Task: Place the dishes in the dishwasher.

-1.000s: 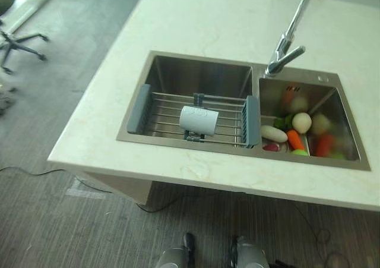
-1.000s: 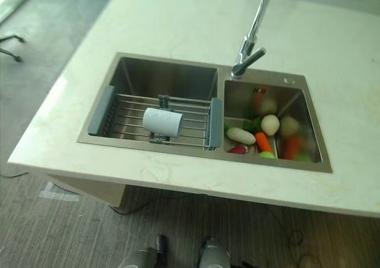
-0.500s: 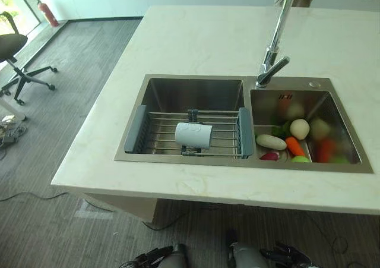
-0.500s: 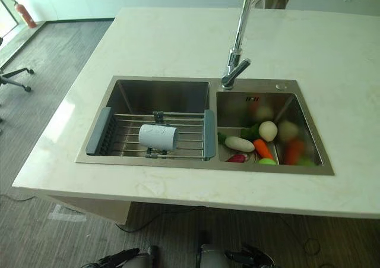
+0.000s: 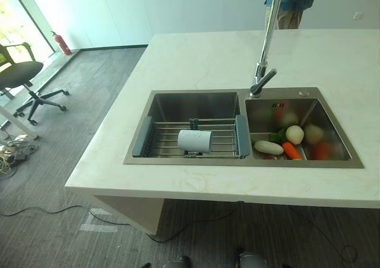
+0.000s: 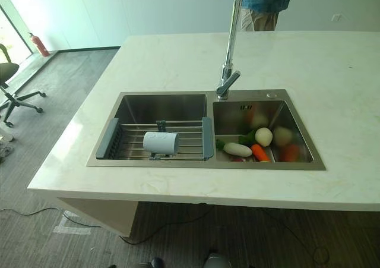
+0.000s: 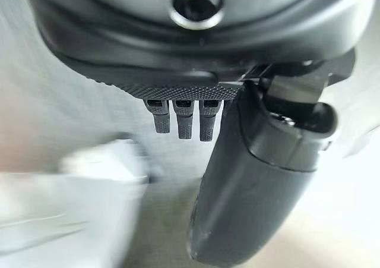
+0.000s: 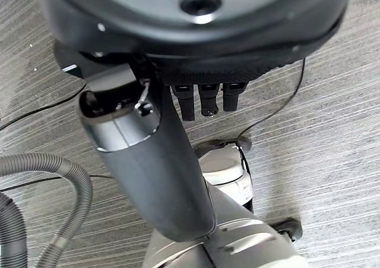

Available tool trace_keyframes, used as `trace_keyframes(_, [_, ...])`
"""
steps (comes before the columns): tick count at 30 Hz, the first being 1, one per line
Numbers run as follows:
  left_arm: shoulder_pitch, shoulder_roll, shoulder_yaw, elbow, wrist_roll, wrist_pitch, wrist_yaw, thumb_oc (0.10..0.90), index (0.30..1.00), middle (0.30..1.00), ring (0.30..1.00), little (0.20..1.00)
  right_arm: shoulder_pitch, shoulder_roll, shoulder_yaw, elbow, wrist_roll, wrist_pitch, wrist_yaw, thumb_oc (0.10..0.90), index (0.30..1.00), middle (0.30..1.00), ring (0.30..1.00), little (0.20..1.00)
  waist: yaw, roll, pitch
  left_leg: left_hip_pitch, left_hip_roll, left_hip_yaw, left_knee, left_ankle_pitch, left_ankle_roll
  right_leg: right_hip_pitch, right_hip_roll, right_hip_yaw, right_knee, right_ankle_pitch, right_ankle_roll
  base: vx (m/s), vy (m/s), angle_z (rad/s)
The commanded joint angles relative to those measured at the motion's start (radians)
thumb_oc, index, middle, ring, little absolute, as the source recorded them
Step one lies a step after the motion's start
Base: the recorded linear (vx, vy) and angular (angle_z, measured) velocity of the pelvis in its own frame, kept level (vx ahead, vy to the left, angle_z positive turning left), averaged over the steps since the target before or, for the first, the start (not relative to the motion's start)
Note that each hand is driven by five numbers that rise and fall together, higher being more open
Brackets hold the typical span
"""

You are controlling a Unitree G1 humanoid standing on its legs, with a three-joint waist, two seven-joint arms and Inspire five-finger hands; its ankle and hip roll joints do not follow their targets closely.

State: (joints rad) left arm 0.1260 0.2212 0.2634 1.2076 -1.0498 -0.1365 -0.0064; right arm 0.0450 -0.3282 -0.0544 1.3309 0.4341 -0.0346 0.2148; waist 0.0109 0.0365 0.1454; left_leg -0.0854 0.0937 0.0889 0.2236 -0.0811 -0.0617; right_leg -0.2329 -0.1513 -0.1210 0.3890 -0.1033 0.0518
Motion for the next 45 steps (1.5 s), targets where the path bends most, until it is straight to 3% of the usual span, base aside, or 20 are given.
trace_keyframes(1, [-0.062, 0.106, 0.077, -0.144, -0.043, -0.452, 0.231, 0.800, 0.900, 0.900, 0.900, 0.900, -0.026, -0.021, -0.048, -0.017, 0.094, -0.020, 0.033, 0.800, 0.900, 0.900, 0.900, 0.900, 0.011, -0.010, 0.034, -0.030, 0.015, -0.047, 0.076, -0.181, 0.006, 0.118, -0.050, -0.030, -0.089, -0.124, 0.096, 0.06, -0.008, 0.13])
trace_keyframes(2, [-0.064, 0.146, 0.134, -0.190, 0.076, -0.534, 0.344, 0.800, 0.900, 0.900, 0.900, 0.900, -0.026, -0.014, -0.045, -0.012, 0.090, -0.026, 0.032, 0.800, 0.900, 0.900, 0.900, 0.900, 0.015, -0.008, 0.032, -0.020, 0.015, -0.051, 0.076, -0.190, 0.006, 0.130, -0.047, -0.027, -0.089, -0.133, 0.097, 0.04, -0.013, 0.12])
trace_keyframes(5, [-0.077, 0.242, 0.154, -0.303, 0.470, -0.652, 0.592, 0.800, 0.900, 0.900, 0.900, 0.900, -0.021, 0.000, -0.026, -0.009, 0.112, -0.037, 0.020, 0.800, 0.900, 0.900, 0.900, 0.900, 0.017, -0.007, 0.022, -0.026, 0.018, -0.052, 0.076, -0.186, 0.008, 0.127, -0.042, -0.020, -0.089, -0.133, 0.093, 0.03, -0.012, 0.02])
trace_keyframes(9, [-0.095, 0.391, 0.197, -0.570, 0.659, -0.670, 0.692, 0.800, 0.900, 0.900, 0.900, 0.900, 0.005, 0.019, -0.006, -0.006, 0.127, -0.068, 0.010, 0.800, 0.900, 0.900, 0.900, 0.900, 0.020, 0.002, 0.006, -0.025, 0.028, -0.041, 0.076, -0.192, 0.005, 0.129, -0.044, -0.021, -0.089, -0.143, 0.096, 0.01, -0.007, 0.04])
trace_keyframes(10, [-0.099, 0.465, 0.236, -0.669, 0.754, -0.629, 0.718, 0.800, 0.900, 0.900, 0.900, 0.900, 0.014, 0.027, -0.005, -0.009, 0.118, -0.076, 0.005, 0.800, 0.900, 0.900, 0.900, 0.900, 0.019, 0.005, 0.005, -0.014, 0.031, -0.036, 0.076, -0.204, 0.003, 0.139, -0.043, -0.022, -0.089, -0.153, 0.100, 0.00, 0.000, 0.00])
trace_keyframes(11, [-0.099, 0.486, 0.247, -0.690, 0.796, -0.640, 0.728, 0.800, 0.900, 0.900, 0.900, 0.900, 0.015, 0.031, -0.003, -0.011, 0.117, -0.077, 0.001, 0.800, 0.900, 0.900, 0.900, 0.900, 0.018, 0.004, 0.001, -0.023, 0.031, -0.035, 0.076, -0.195, 0.003, 0.130, -0.043, -0.020, -0.089, -0.146, 0.099, 0.00, -0.017, -0.06])
trace_keyframes(13, [-0.123, 0.611, 0.282, -0.797, 0.930, -0.610, 0.729, 0.800, 0.900, 0.900, 0.900, 0.900, 0.021, 0.029, 0.001, -0.005, 0.126, -0.077, -0.003, 0.800, 0.900, 0.900, 0.900, 0.900, 0.011, 0.007, -0.014, -0.023, 0.037, -0.024, 0.076, -0.199, 0.000, 0.128, -0.041, -0.016, -0.089, -0.146, 0.100, -0.02, -0.022, -0.06])
trace_keyframes(16, [-0.177, 0.736, 0.269, -0.936, 1.052, -0.555, 0.702, 0.800, 0.900, 0.900, 0.900, 0.900, 0.017, 0.027, 0.007, 0.003, 0.112, -0.065, -0.006, 0.800, 0.900, 0.900, 0.900, 0.900, -0.004, 0.010, -0.024, -0.013, 0.045, -0.007, 0.076, -0.206, -0.003, 0.132, -0.036, -0.009, -0.089, -0.150, 0.098, -0.01, -0.017, -0.15])
trace_keyframes(18, [-0.234, 0.820, 0.245, -1.023, 1.055, -0.527, 0.637, 0.800, 0.900, 0.900, 0.900, 0.900, 0.016, 0.027, 0.016, 0.004, 0.096, -0.059, -0.016, 0.800, 0.900, 0.900, 0.900, 0.900, -0.019, 0.014, -0.033, -0.007, 0.050, 0.005, 0.076, -0.210, -0.004, 0.132, -0.030, 0.003, -0.089, -0.150, 0.099, -0.01, -0.014, -0.13])
trace_keyframes(20, [-0.289, 0.889, 0.218, -1.072, 1.084, -0.451, 0.536, 0.800, 0.900, 0.900, 0.900, 0.900, 0.015, 0.021, 0.016, -0.001, 0.100, -0.046, -0.021, 0.800, 0.900, 0.900, 0.900, 0.900, -0.031, 0.017, -0.037, -0.001, 0.053, 0.016, 0.076, -0.210, -0.005, 0.134, -0.024, 0.015, -0.089, -0.147, 0.102, 0.01, -0.019, -0.12])
trace_keyframes(21, [-0.346, 0.970, 0.166, -1.102, 1.059, -0.364, 0.423, 0.800, 0.900, 0.900, 0.900, 0.900, 0.013, 0.010, 0.020, -0.007, 0.104, -0.031, -0.022, 0.800, 0.900, 0.900, 0.900, 0.900, -0.045, 0.020, -0.040, 0.005, 0.055, 0.023, 0.076, -0.212, -0.005, 0.134, -0.020, 0.025, -0.089, -0.143, 0.105, 0.02, -0.026, -0.28])
trace_keyframes(23, [-0.408, 1.006, 0.107, -1.123, 0.986, -0.329, 0.286, 0.800, 0.900, 0.900, 0.900, 0.900, 0.012, 0.005, 0.026, -0.009, 0.104, -0.027, -0.020, 0.800, 0.900, 0.900, 0.900, 0.900, -0.057, 0.023, -0.042, 0.010, 0.057, 0.030, 0.076, -0.212, -0.003, 0.135, -0.017, 0.032, -0.089, -0.139, 0.108, 0.04, -0.041, -0.20])
trace_keyframes(24, [-0.501, 1.023, 0.013, -1.171, 0.832, -0.242, 0.103, 0.800, 0.900, 0.900, 0.900, 0.900, 0.010, 0.003, 0.030, -0.020, 0.115, -0.023, -0.019, 0.800, 0.900, 0.900, 0.900, 0.900, -0.069, 0.026, -0.040, 0.024, 0.056, 0.034, 0.076, -0.225, 0.000, 0.142, -0.013, 0.044, -0.089, -0.144, 0.114, 0.02, -0.062, -0.08])
trace_keyframes(28, [-0.653, 0.997, -0.148, -1.194, 0.750, -0.068, -0.082, 0.800, 0.900, 0.900, 0.900, 0.900, 0.009, -0.005, 0.026, -0.034, 0.136, -0.008, -0.014, 0.800, 0.900, 0.900, 0.900, 0.900, -0.091, 0.029, -0.042, 0.026, 0.058, 0.044, 0.076, -0.219, 0.005, 0.133, -0.002, 0.069, -0.089, -0.132, 0.116, 0.01, -0.055, -0.21])
trace_keyframes(29, [-0.696, 0.981, -0.196, -1.182, 0.679, -0.010, -0.114, 0.800, 0.900, 0.900, 0.900, 0.900, 0.010, -0.004, 0.020, -0.038, 0.169, 0.000, -0.002, 0.800, 0.900, 0.900, 0.900, 0.900, -0.096, 0.029, -0.042, 0.030, 0.059, 0.047, 0.076, -0.219, 0.005, 0.133, 0.002, 0.077, -0.089, -0.131, 0.116, 0.02, -0.057, -0.30])
trace_keyframes(30, [-0.753, 0.940, -0.255, -1.153, 0.539, 0.098, -0.180, 0.800, 0.900, 0.900, 0.900, 0.900, 0.011, -0.003, 0.015, -0.047, 0.220, 0.027, -0.002, 0.800, 0.900, 0.900, 0.900, 0.900, -0.107, 0.031, -0.042, 0.033, 0.059, 0.050, 0.076, -0.217, 0.005, 0.130, 0.009, 0.091, -0.089, -0.129, 0.117, 0.02, -0.049, -0.19])
trace_keyframes(32, [-0.778, 0.903, -0.297, -1.126, 0.547, 0.175, -0.246, 0.800, 0.900, 0.900, 0.900, 0.900, 0.015, -0.002, 0.002, -0.051, 0.222, 0.037, -0.011, 0.800, 0.900, 0.900, 0.900, 0.900, -0.115, 0.033, -0.040, 0.034, 0.060, 0.053, 0.076, -0.214, 0.004, 0.127, 0.011, 0.098, -0.089, -0.124, 0.118, 0.00, -0.027, -0.19])
trace_keyframes(36, [-0.802, 0.888, -0.383, -1.051, 0.612, 0.216, -0.368, 0.800, 0.900, 0.900, 0.900, 0.900, 0.019, 0.003, -0.007, -0.053, 0.233, 0.045, -0.020, 0.800, 0.900, 0.900, 0.900, 0.900, -0.130, 0.037, -0.038, 0.037, 0.060, 0.061, 0.076, -0.208, 0.006, 0.121, 0.014, 0.111, -0.089, -0.115, 0.120, 0.00, -0.014, -0.16])
trace_keyframes(40, [-0.850, 0.909, -0.465, -0.976, 0.683, 0.232, -0.399, 0.800, 0.900, 0.900, 0.900, 0.900, 0.030, 0.011, -0.006, -0.071, 0.332, 0.038, 0.012, 0.800, 0.900, 0.900, 0.900, 0.900, -0.144, 0.045, -0.035, 0.037, 0.057, 0.063, 0.076, -0.203, 0.009, 0.113, 0.018, 0.127, -0.089, -0.107, 0.121, 0.00, 0.000, 0.00])
trace_keyframes(45, [-0.912, 0.951, -0.540, -0.902, 0.712, 0.237, -0.476, 0.800, 0.900, 0.900, 0.900, 0.900, 0.035, 0.014, -0.001, -0.092, 0.350, 0.020, 0.008, 0.800, 0.900, 0.900, 0.900, 0.900, -0.152, 0.052, -0.034, 0.038, 0.048, 0.070, 0.076, -0.203, 0.012, 0.109, 0.018, 0.136, -0.089, -0.100, 0.125, 0.00, 0.000, 0.00])
